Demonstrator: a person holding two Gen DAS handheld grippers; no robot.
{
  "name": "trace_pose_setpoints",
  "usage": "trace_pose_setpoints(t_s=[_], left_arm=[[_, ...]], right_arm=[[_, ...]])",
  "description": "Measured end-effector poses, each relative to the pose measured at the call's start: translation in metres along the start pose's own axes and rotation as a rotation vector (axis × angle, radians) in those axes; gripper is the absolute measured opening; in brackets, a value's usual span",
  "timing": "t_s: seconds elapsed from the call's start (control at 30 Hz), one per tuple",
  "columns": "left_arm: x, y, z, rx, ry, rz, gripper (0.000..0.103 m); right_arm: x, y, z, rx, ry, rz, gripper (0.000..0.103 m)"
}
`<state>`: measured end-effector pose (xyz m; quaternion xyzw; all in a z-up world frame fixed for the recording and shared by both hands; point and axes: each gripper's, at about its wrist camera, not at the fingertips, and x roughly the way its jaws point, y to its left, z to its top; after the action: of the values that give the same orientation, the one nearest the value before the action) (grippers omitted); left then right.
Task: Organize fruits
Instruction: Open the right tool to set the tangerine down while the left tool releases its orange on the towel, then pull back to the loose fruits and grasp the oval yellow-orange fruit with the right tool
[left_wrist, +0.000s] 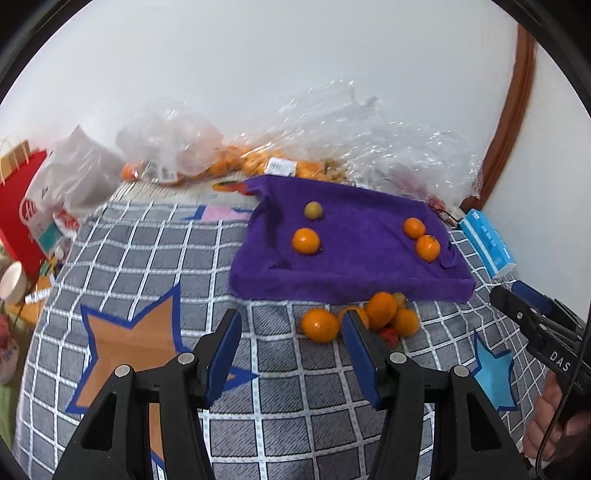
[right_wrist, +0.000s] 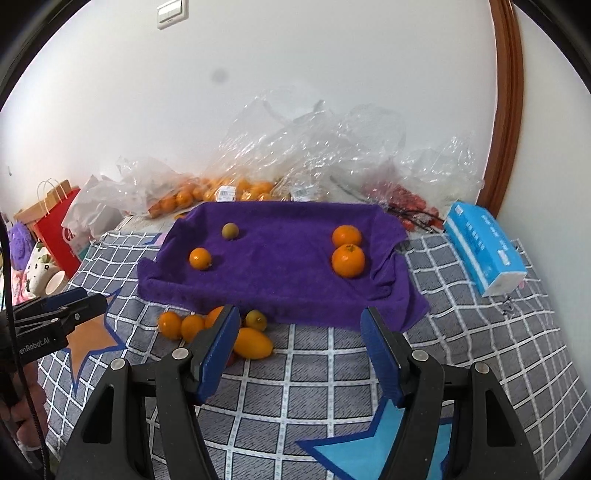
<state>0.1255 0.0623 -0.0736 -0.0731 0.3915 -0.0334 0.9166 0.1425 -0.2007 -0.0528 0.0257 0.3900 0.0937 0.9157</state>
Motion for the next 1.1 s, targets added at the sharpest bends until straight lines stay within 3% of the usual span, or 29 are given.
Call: trace_pose_setpoints(t_s=[0.17, 0.43, 1.03, 1.1], left_arm=[[0.008, 0.009, -0.007, -0.015, 0.024, 0.023, 0.054], [0.027, 0.03, -0.015, -0.062, 0.07, 0.001, 0.054], [0.05, 0.052, -0.017, -0.1, 0.121, -0.044, 0.054], [0.051, 0.052, -0.016, -0.105, 0.124, -0.051, 0.054]], right_arm=[[0.014, 0.002, -0.009, 0.004, 0.022, 0.017, 0.065], [0.05, 0.016, -0.022, -0.001, 0.089, 0.05, 0.052], [0.11, 0.032, -0.026, 0.037, 0.2, 0.116, 0.048], [0.111, 0.03, -0.027, 0.047, 0.205, 0.128, 0.043]])
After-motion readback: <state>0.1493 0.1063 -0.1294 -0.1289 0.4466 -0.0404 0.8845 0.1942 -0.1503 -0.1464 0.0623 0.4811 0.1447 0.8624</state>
